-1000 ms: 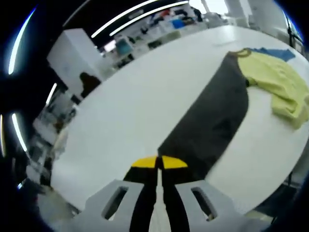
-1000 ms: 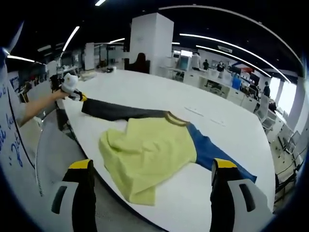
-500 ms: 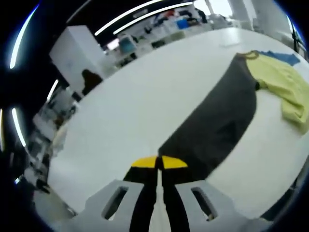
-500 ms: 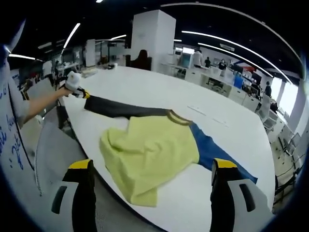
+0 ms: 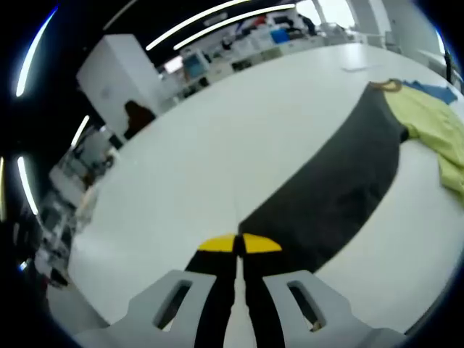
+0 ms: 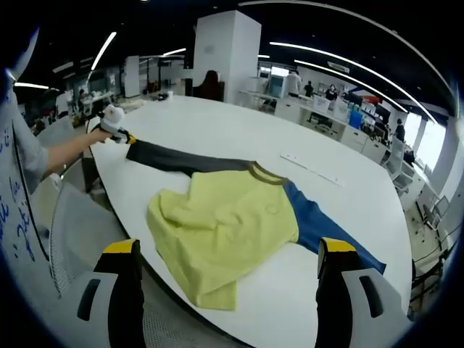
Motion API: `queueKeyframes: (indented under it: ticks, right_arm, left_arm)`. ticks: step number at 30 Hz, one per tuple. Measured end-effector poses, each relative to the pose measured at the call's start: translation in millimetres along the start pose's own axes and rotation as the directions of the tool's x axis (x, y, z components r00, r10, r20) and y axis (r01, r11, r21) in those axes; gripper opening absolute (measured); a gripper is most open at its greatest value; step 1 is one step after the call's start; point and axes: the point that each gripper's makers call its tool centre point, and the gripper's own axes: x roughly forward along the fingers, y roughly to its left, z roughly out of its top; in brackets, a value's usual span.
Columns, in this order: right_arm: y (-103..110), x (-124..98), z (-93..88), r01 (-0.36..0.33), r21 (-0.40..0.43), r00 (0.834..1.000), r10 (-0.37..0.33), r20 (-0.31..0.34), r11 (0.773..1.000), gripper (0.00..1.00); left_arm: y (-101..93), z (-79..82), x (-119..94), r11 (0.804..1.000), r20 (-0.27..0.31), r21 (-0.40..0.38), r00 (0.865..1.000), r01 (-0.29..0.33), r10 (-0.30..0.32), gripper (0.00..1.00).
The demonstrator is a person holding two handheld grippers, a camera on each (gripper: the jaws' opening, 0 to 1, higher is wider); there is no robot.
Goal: Fold the garment on the visible template until the final outline fits inside the template.
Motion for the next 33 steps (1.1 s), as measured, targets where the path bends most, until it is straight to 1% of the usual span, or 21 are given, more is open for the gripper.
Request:
queueKeyframes:
  ticks: [4, 11, 21, 26, 33]
  right_arm:
    - [0.0, 2.0, -1.3, 0.004, -0.002, 1.000, -0.004, -0.016, 1.000, 1.00]
    - [4.6, 7.4, 0.3, -0.001, -0.002, 1.000, 0.001, -0.028, 1.000, 1.00]
    - [2.6, 10.0, -0.2, 0.014, -0.004, 0.999, -0.014, -0.044, 1.000, 1.00]
    - [3.8, 10.7, 1.9, 0.016, -0.005, 0.999, -0.016, -0.044, 1.000, 1.00]
    - [5.0, 11.3, 0.0, 0.020, 0.001, 0.999, -0.020, -0.050, 1.000, 1.00]
  left_arm:
    - [1.9, -1.7, 6.1, 1.000, -0.004, -0.015, 1.000, 0.003, -0.003, 0.00]
    - [6.6, 1.0, 15.7, 1.000, 0.000, -0.030, 1.000, -0.001, 0.001, 0.00]
    - [10.0, 1.1, 31.0, 0.999, -0.009, -0.041, 1.000, 0.005, -0.005, 0.00]
    - [10.2, -1.6, 36.4, 0.999, -0.024, -0.048, 1.000, 0.010, -0.011, 0.00]
    - [9.3, -4.5, 36.2, 0.998, -0.037, -0.062, 0.999, 0.018, -0.020, 0.00]
